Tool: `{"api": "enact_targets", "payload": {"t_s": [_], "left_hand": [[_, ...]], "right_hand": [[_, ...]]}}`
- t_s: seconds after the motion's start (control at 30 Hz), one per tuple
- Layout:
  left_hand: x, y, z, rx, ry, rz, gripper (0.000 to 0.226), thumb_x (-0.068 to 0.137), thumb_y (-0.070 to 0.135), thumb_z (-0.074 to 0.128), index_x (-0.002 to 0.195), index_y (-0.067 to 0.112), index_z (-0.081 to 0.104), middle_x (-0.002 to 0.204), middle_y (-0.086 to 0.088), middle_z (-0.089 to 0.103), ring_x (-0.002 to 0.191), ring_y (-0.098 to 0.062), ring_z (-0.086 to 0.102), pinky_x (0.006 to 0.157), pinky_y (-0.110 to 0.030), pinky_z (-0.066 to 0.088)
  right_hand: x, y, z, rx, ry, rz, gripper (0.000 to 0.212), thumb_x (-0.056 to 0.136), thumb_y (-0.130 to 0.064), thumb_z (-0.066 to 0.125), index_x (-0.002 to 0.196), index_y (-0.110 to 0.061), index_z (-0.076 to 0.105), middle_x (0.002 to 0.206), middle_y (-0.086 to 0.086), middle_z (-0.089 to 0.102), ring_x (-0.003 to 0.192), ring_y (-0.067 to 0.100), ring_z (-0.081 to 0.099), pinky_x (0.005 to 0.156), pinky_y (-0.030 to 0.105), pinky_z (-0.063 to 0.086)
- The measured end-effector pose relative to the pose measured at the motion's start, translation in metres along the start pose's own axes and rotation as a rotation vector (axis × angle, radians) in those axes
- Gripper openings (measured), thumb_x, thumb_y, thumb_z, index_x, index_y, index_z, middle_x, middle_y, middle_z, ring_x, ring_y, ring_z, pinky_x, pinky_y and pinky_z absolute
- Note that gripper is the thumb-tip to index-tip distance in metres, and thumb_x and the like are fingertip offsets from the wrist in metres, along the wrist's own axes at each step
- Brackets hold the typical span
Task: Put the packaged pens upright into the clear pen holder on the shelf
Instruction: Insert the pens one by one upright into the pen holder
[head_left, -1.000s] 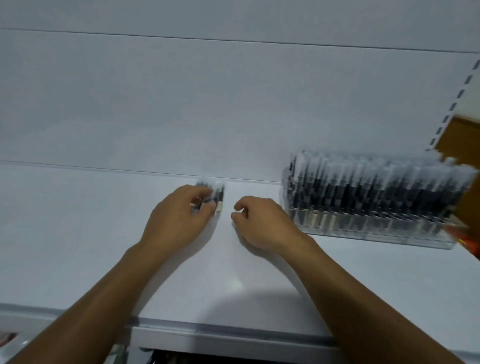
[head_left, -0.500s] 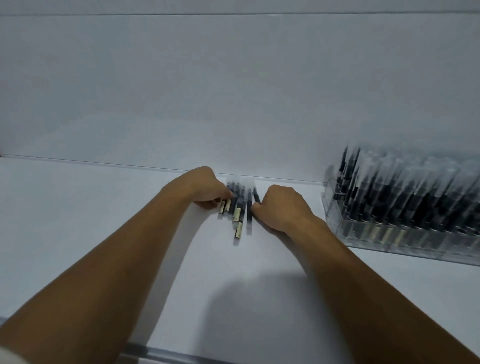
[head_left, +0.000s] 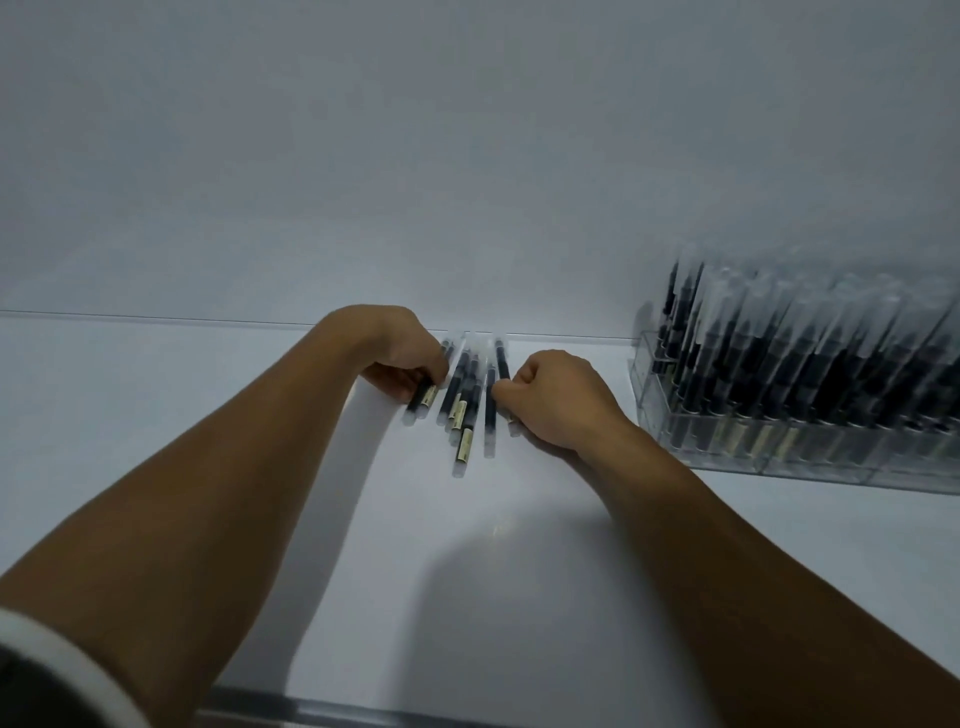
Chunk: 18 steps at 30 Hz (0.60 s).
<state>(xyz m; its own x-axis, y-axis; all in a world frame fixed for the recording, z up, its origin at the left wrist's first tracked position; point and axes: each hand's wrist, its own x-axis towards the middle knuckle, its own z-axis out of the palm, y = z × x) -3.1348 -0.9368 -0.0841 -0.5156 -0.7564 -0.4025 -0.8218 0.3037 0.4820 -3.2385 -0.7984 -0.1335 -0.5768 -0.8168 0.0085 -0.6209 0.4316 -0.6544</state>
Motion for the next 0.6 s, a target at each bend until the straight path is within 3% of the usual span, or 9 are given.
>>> {"api": "enact_targets", "payload": {"t_s": [0.1,0.23,0.37,0.5,0.6], "left_hand": [[-0.008,-0.003,0.002,-0.052,0.012,0.018,0.014,0.087,0.014,0.067,0.079,0.003,0.065,0.058,-0.007,0.070,0.046,-0.013,0.063,0.060,-0.021,0.055],[-0.020,-0.014,0.003,-0.208,0.064,0.049,0.012,0.087,0.010,0.066,0.088,-0.002,0.066,0.072,-0.013,0.072,0.063,-0.021,0.069,0.068,-0.028,0.059],[-0.041,-0.024,-0.003,-0.362,0.132,0.147,0.011,0.090,0.013,0.065,0.090,0.002,0.068,0.090,-0.012,0.073,0.074,-0.017,0.069,0.057,-0.022,0.056],[-0.062,-0.029,-0.001,-0.445,0.187,0.252,0.022,0.093,0.018,0.063,0.072,0.011,0.062,0.087,-0.007,0.071,0.079,-0.015,0.068,0.072,-0.026,0.057],[-0.076,-0.030,0.010,-0.436,0.209,0.335,0.019,0.094,0.020,0.061,0.077,0.010,0.064,0.086,-0.002,0.069,0.084,-0.014,0.066,0.081,-0.029,0.056]], "right_hand": [[0.000,0.002,0.000,0.064,0.017,0.013,0.035,0.086,-0.030,0.058,0.074,0.001,0.067,0.073,0.011,0.072,0.075,0.028,0.066,0.067,0.031,0.051],[-0.006,0.000,-0.003,0.085,0.002,-0.001,0.026,0.087,-0.031,0.058,0.071,-0.010,0.060,0.078,0.017,0.070,0.065,0.019,0.054,0.059,0.027,0.040],[-0.016,-0.005,-0.008,0.166,0.004,0.000,0.022,0.088,-0.029,0.058,0.074,-0.012,0.059,0.076,0.011,0.072,0.065,0.017,0.055,0.061,0.027,0.043],[-0.026,-0.014,-0.012,0.428,0.004,0.031,0.016,0.087,-0.017,0.062,0.072,-0.013,0.061,0.060,0.003,0.065,0.053,0.016,0.056,0.059,0.030,0.050],[-0.035,-0.019,-0.021,0.527,0.006,-0.007,0.010,0.088,-0.011,0.063,0.078,-0.013,0.064,0.064,0.003,0.066,0.054,0.014,0.057,0.059,0.027,0.052]]}}
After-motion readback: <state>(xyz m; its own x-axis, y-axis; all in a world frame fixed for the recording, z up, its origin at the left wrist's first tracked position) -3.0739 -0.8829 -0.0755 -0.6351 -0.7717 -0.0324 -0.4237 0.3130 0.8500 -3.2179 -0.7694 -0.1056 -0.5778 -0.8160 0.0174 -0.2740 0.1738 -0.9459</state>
